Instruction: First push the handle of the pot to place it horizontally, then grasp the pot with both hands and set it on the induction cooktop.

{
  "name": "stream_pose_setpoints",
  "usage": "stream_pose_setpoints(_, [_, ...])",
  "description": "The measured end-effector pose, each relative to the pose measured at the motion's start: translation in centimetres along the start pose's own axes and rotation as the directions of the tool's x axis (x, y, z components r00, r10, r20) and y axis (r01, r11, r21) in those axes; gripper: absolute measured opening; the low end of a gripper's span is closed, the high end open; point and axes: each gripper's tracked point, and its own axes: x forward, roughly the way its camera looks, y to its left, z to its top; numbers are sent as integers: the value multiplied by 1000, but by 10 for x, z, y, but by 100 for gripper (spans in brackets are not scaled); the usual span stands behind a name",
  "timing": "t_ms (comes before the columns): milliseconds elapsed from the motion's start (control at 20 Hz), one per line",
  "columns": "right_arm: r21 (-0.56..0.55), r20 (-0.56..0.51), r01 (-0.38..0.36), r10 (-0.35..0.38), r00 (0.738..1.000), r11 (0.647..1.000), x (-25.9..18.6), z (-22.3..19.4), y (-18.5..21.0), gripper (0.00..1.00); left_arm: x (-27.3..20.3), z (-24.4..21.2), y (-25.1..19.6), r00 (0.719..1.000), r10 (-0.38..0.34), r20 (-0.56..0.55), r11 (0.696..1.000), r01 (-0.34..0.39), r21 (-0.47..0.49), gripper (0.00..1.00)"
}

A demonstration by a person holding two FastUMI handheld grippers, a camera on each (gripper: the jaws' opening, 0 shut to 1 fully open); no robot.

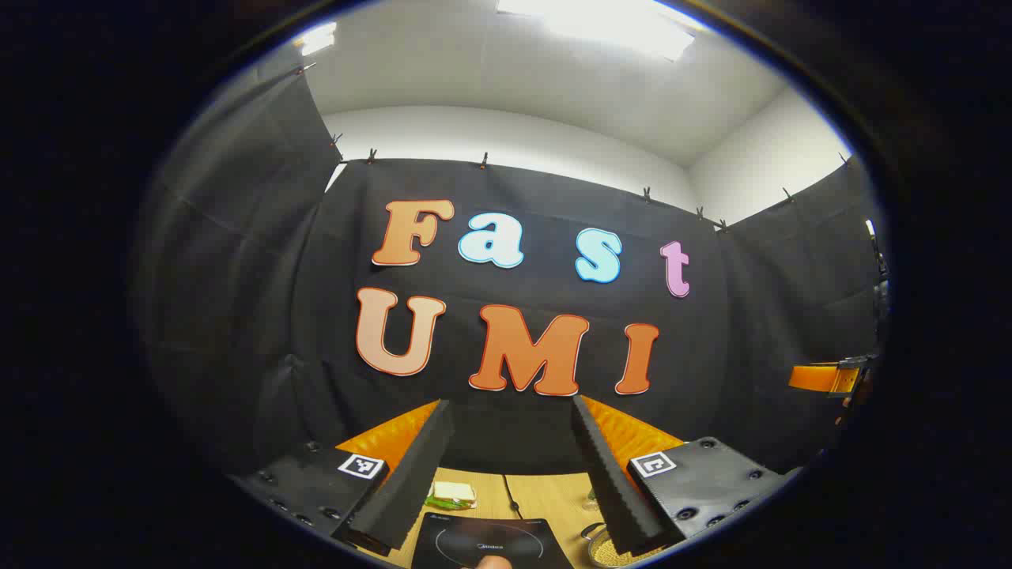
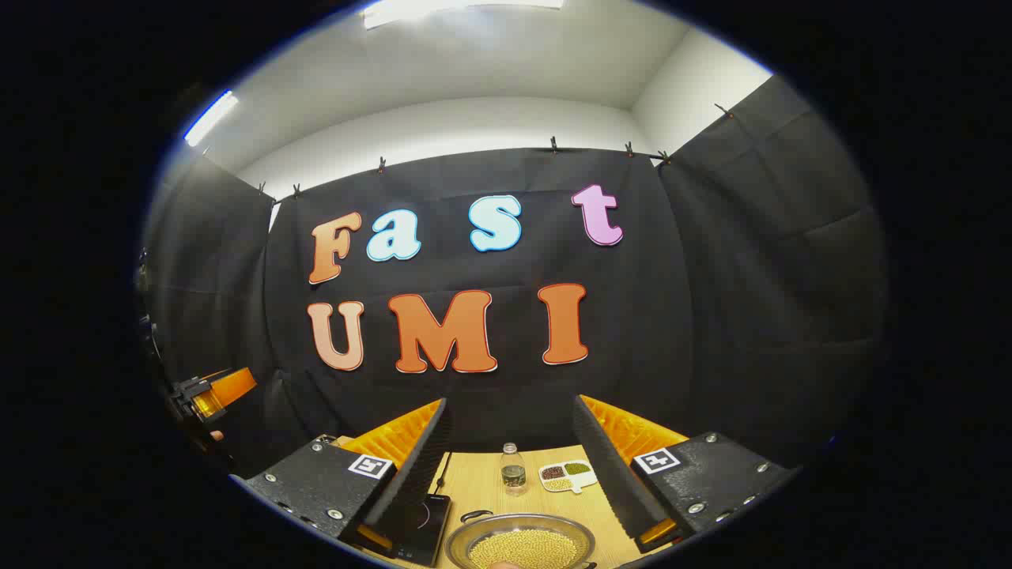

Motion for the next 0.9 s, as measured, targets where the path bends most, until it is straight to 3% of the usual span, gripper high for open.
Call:
stream_pose_setpoints(50, [-5,2,2,-2,1000,1000,-2,0,-2,100,0,0,1,1000,0,-1,1000,0,1,98])
stream_pose_setpoints(250, [-10,5,10,-10,1000,1000,-3,1,-4,100,-1,-1,1,1000,5,-10,1000,-5,-5,99])
stream_pose_setpoints(300, [-8,2,11,-11,1000,1000,-3,0,-4,95,-2,-1,1,1000,6,-10,1000,-6,-4,98])
stream_pose_setpoints(800, [-17,5,13,-13,1000,1000,-9,-2,-6,100,-12,5,-2,1000,-2,2,1000,2,11,98])
stream_pose_setpoints(900, [-19,7,13,-13,1000,1000,-10,-2,-5,95,-13,5,-3,1000,-4,1,1000,4,11,98])
